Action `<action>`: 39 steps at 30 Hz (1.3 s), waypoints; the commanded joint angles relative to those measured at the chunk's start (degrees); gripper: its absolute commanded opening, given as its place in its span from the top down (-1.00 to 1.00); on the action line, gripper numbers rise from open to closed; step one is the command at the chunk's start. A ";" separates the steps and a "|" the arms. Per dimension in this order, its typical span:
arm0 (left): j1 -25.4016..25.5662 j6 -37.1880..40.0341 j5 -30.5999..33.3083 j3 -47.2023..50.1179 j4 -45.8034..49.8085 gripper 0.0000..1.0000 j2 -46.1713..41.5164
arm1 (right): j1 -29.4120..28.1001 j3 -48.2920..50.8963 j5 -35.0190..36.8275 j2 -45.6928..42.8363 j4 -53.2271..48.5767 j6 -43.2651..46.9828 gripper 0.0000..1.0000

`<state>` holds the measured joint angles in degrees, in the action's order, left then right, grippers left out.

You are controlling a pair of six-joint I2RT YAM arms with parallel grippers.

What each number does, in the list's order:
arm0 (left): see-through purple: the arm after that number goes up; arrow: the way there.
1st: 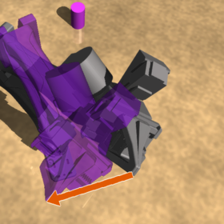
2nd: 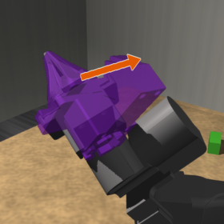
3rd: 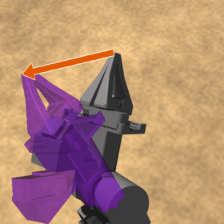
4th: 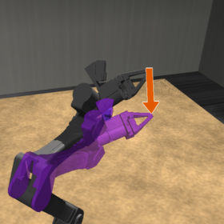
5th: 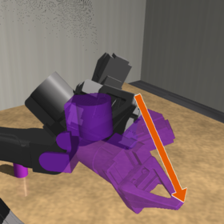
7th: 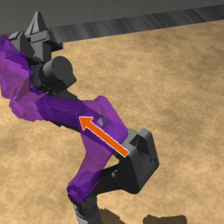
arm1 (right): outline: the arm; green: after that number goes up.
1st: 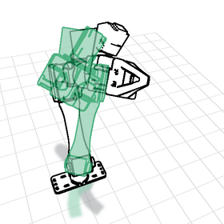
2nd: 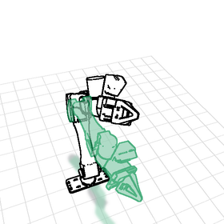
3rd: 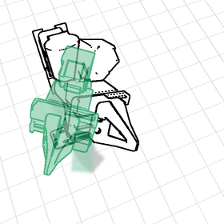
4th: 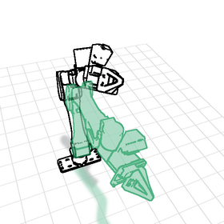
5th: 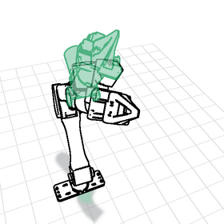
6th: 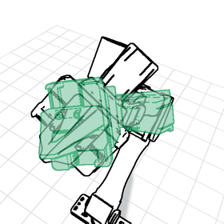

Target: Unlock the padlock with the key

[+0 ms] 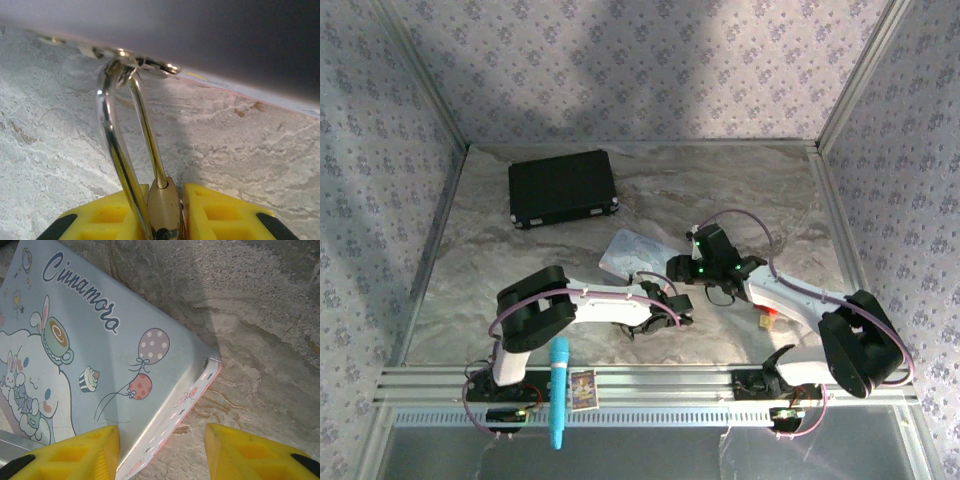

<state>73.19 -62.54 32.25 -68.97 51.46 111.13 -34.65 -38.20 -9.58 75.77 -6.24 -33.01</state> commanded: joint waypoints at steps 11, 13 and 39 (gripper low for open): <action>1.84 1.69 -2.50 -2.45 3.94 0.44 1.70 | 1.26 0.63 2.38 0.99 -3.71 0.06 0.01; 1.87 1.88 -2.55 -2.23 3.73 0.39 0.99 | 1.55 0.55 2.20 0.97 -3.74 0.14 0.02; -7.00 3.83 -8.29 19.82 -21.62 -0.98 -38.34 | 2.37 -10.26 0.24 -7.12 -12.12 7.34 -0.98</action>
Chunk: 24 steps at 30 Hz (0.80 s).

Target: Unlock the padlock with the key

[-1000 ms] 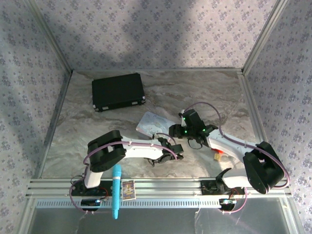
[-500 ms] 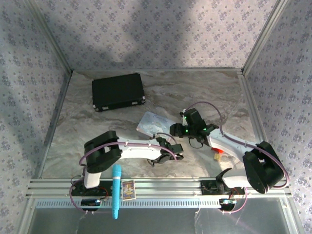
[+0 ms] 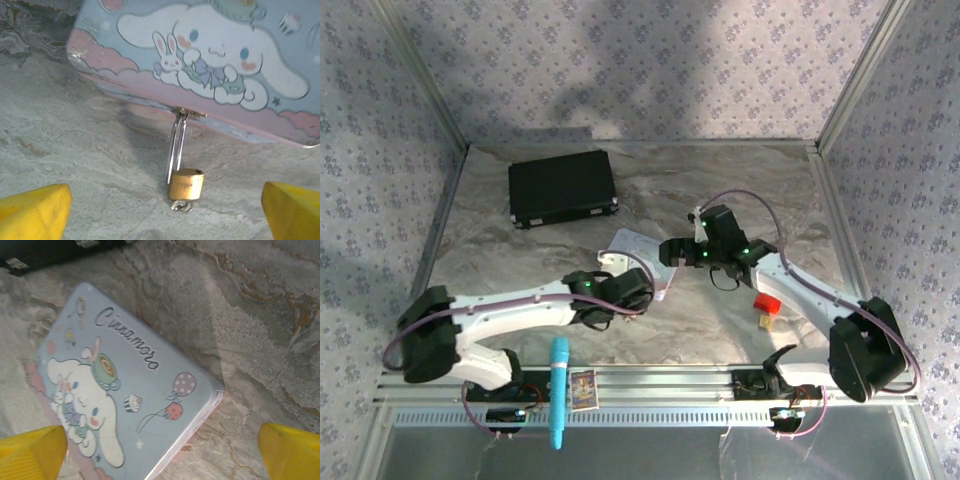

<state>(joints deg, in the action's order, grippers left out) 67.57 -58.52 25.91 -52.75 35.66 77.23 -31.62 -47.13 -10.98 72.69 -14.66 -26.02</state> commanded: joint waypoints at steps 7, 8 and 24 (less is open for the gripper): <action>-12.28 -2.25 -13.20 17.80 -19.51 -1.00 -20.75 | -10.46 2.74 3.09 -12.33 -3.99 -5.53 -0.68; -13.69 -2.07 -13.97 18.88 -20.10 -1.00 -22.54 | -12.91 2.95 4.35 -12.08 -3.85 -6.43 -0.64; -19.84 0.09 -15.86 19.77 -15.47 -1.00 -28.24 | -29.04 0.86 12.39 11.26 7.83 -12.38 -0.50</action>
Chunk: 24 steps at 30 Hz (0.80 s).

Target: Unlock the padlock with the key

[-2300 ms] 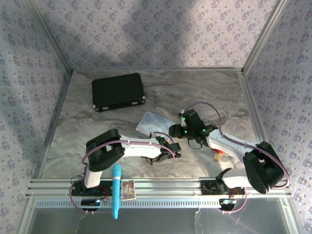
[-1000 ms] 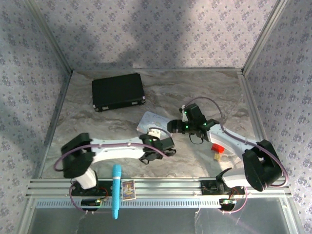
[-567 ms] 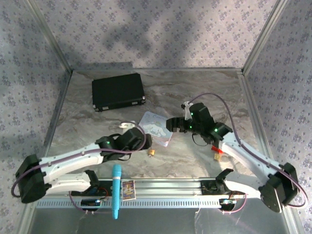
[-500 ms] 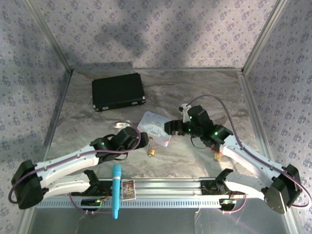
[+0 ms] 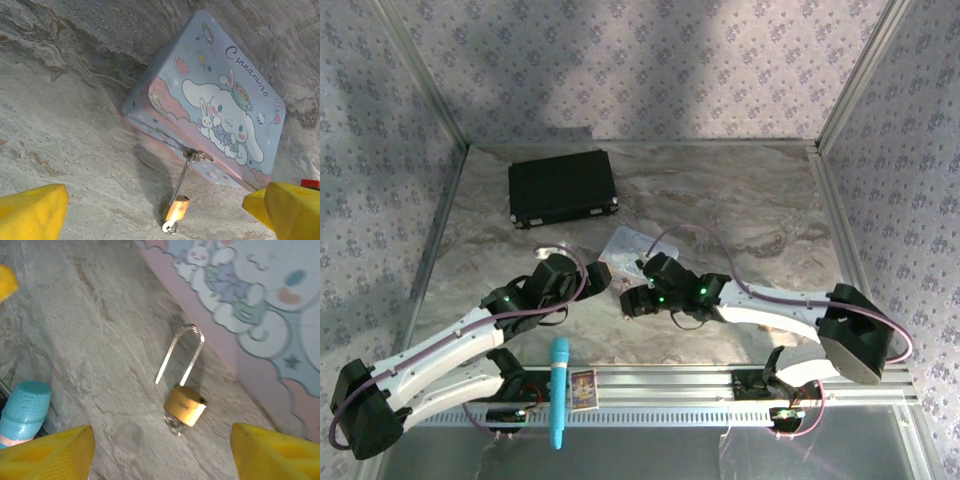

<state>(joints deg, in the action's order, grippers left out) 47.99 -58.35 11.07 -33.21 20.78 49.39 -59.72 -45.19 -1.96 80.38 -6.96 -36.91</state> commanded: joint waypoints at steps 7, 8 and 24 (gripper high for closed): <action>-0.18 -1.60 -2.70 2.09 -2.54 -1.00 0.23 | 3.26 -1.86 10.00 3.74 -6.31 -1.14 -0.53; -0.22 -1.65 -2.63 2.18 -2.42 -1.00 0.09 | 3.82 -1.71 10.11 2.93 -6.61 -0.32 -0.53; -0.22 -1.69 -0.62 1.89 -1.34 -1.00 -0.42 | 1.27 -1.10 6.97 7.46 0.41 -5.63 -0.45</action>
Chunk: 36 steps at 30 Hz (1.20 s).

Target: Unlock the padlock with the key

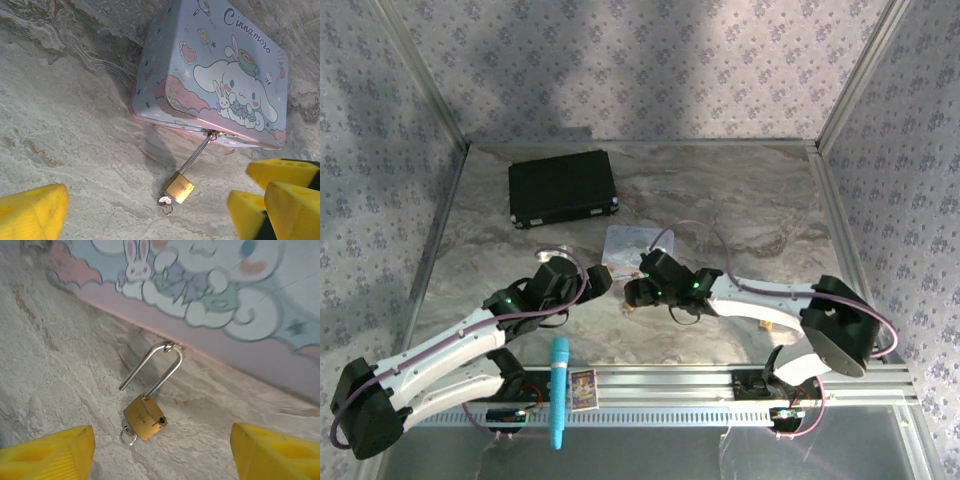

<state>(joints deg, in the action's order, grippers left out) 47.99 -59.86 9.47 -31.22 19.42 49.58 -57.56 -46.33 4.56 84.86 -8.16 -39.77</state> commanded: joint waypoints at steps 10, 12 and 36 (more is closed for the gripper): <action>-0.27 -0.48 1.72 0.28 0.64 -1.00 -0.18 | -3.04 -5.09 2.06 10.58 -0.41 -2.60 -0.39; -0.25 -0.79 1.76 0.59 0.40 -1.00 -0.13 | -3.45 -5.79 1.97 11.57 -0.58 -2.67 -0.38; -0.25 -1.57 3.18 1.63 2.18 -1.00 -1.13 | -2.47 -4.05 1.85 12.86 -3.86 -6.43 0.28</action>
<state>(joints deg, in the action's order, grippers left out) 47.99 -61.10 11.40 -29.50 19.90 49.54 -60.73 -53.06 6.63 98.78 -11.20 -44.60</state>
